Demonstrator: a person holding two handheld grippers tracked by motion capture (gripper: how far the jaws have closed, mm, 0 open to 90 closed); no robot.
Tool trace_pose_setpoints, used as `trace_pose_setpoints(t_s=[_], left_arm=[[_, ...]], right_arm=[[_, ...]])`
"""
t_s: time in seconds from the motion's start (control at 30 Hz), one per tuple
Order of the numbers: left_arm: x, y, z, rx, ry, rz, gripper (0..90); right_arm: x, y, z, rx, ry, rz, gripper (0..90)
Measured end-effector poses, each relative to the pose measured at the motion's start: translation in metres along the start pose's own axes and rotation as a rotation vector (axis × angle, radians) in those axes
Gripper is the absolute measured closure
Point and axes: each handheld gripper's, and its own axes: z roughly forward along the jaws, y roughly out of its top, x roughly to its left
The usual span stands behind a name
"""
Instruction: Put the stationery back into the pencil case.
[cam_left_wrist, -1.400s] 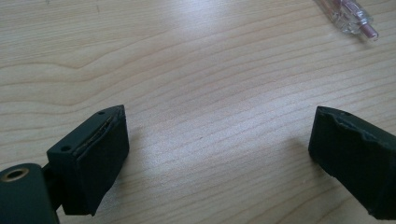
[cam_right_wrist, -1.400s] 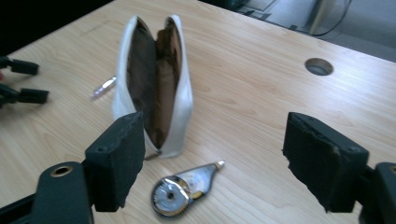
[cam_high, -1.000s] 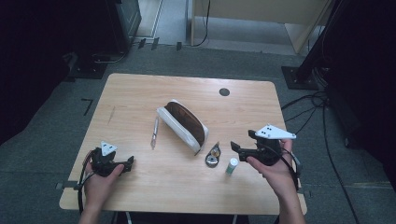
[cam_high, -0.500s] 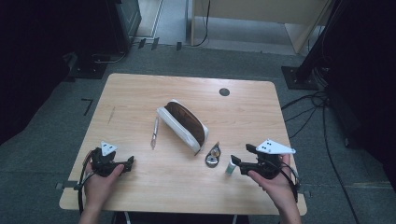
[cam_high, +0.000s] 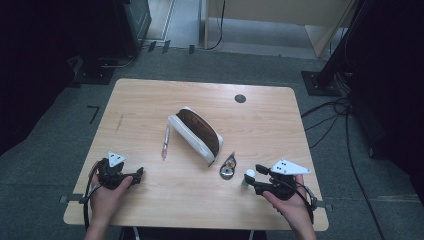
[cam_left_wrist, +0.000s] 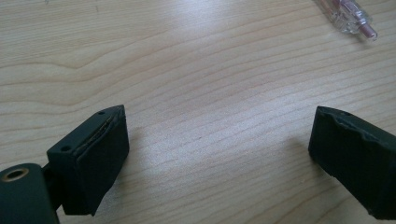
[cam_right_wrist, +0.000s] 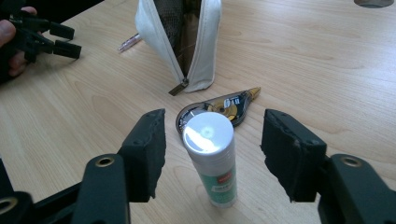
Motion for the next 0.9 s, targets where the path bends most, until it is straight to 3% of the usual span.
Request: trace_pose_setpoints(t_s=[0.23,0.53,0.7,0.9], left_arm=[[0.0,0.0,0.0,0.0,0.0,0.0,5.2],[0.0,0.0,0.0,0.0,0.0,0.0,5.2],[0.0,0.0,0.0,0.0,0.0,0.0,5.2],[0.0,0.0,0.0,0.0,0.0,0.0,5.2]], right_arm=[[0.0009,-0.0062,0.0046,0.003,0.0,-0.014,50.4],[0.0047,-0.009,0.0065,-0.004,-0.055,-0.059,64.4],[0.0052,-0.0086,0.0052,-0.003,-0.09,-0.094,65.5],[0.0036,-0.0029,0.0034,-0.012,-0.062,-0.07,65.6]])
